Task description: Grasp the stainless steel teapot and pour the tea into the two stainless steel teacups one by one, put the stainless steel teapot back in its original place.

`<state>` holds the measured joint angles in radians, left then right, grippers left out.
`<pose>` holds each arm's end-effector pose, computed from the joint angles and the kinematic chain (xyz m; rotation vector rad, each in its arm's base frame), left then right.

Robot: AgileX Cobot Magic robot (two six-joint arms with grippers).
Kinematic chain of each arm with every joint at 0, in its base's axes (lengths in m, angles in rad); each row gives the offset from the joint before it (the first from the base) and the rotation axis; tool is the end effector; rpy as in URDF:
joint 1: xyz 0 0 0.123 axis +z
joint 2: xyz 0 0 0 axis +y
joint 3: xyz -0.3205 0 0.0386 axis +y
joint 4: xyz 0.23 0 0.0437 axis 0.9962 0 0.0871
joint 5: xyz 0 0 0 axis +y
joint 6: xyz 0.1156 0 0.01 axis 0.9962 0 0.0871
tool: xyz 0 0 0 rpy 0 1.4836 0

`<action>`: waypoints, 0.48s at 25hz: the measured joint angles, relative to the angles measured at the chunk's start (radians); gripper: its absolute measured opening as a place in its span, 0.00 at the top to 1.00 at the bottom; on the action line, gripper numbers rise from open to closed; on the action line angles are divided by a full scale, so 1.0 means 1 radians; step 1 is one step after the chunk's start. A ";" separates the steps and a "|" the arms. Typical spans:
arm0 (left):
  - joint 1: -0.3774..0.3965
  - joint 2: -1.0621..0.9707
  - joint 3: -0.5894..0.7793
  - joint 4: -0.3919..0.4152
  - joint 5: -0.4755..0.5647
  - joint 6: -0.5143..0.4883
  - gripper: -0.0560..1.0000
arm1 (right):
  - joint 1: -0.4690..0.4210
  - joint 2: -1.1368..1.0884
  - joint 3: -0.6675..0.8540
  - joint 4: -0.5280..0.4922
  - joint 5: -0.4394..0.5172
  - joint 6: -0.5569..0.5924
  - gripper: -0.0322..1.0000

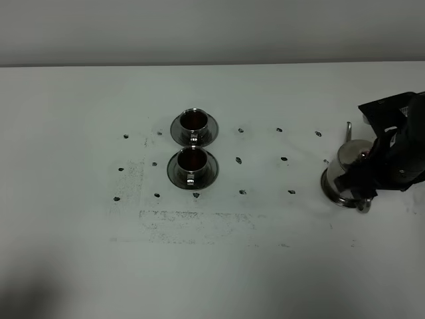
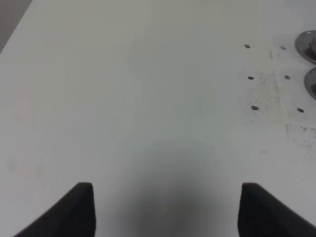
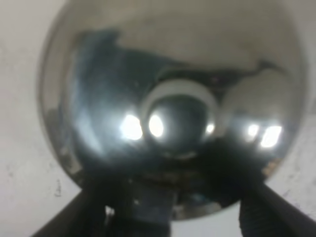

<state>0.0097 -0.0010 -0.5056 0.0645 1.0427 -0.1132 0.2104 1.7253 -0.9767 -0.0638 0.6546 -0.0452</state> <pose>-0.0363 0.0061 0.2608 -0.1265 2.0141 0.0112 0.3089 0.0614 0.1970 -0.4327 2.8512 -0.0347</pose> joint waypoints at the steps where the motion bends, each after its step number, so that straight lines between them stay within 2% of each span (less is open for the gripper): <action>1: 0.000 0.000 0.000 0.000 0.000 0.000 0.39 | 0.000 -0.024 0.000 -0.001 -0.004 0.000 0.40; 12: 0.000 0.000 0.000 0.000 0.000 0.000 0.39 | 0.000 -0.483 0.000 -0.004 -0.013 0.000 0.48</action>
<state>0.0097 -0.0010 -0.5056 0.0645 1.0427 -0.1132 0.2104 1.2427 -0.9767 -0.0676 0.6415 -0.0452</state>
